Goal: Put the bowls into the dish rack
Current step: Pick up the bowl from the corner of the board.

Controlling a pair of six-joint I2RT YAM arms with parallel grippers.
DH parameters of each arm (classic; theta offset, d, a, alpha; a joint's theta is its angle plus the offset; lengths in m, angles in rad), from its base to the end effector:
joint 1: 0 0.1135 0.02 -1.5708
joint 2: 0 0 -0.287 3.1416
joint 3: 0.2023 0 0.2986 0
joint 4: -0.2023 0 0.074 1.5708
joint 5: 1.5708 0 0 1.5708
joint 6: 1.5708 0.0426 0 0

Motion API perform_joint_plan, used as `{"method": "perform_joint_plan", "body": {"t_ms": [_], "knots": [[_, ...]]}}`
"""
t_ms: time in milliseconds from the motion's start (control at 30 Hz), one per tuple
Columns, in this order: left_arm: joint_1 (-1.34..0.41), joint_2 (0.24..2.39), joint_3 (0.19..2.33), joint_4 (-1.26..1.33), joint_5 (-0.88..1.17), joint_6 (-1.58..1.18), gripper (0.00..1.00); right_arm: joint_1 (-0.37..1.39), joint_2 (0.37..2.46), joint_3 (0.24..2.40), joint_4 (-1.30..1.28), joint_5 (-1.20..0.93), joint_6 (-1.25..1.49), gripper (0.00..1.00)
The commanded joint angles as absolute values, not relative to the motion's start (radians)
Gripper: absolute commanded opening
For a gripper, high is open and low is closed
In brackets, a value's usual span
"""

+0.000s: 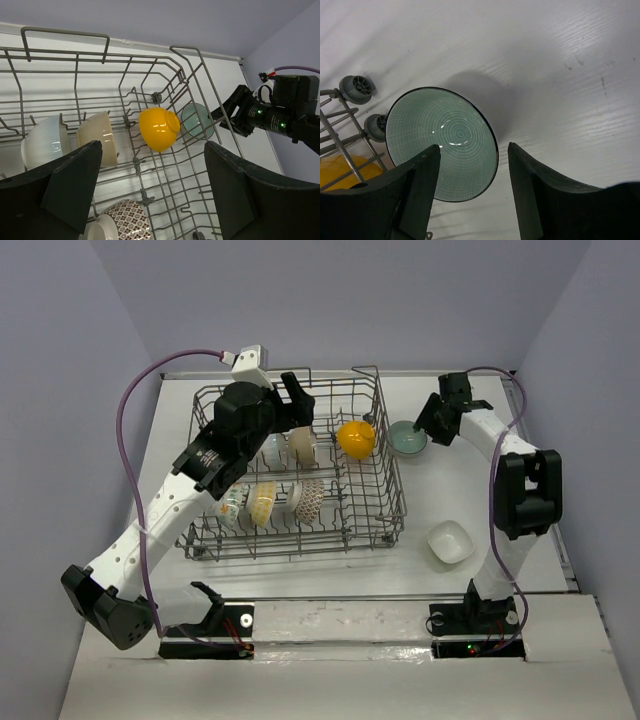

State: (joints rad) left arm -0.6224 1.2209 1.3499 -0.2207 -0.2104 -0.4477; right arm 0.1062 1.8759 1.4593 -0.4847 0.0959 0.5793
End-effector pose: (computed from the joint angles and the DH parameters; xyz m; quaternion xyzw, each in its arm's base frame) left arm 0.2645 -0.1788 0.4696 -0.0064 0.7381 -0.2750 0.6161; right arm 0.4680 0.0458 0.2325 0.2364 0.9134 0.0676 0.3243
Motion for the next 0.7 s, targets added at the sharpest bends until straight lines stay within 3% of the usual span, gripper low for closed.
{"method": "perform_joint_plan", "body": {"t_ms": [0, 300, 667], "knots": [[-0.627, 1.19, 1.353, -0.192, -0.219, -0.425, 0.92, 0.109, 1.913, 1.54, -0.451, 0.081, 0.569, 0.62], [-0.627, 1.201, 1.374, -0.212, -0.224, -0.428, 0.92, 0.109, 1.971, 1.529, -0.46, 0.109, 0.568, 0.56], [-0.629, 1.198, 1.368, -0.224, -0.218, -0.448, 0.92, 0.109, 1.996, 1.499, -0.436, 0.109, 0.565, 0.38]]}}
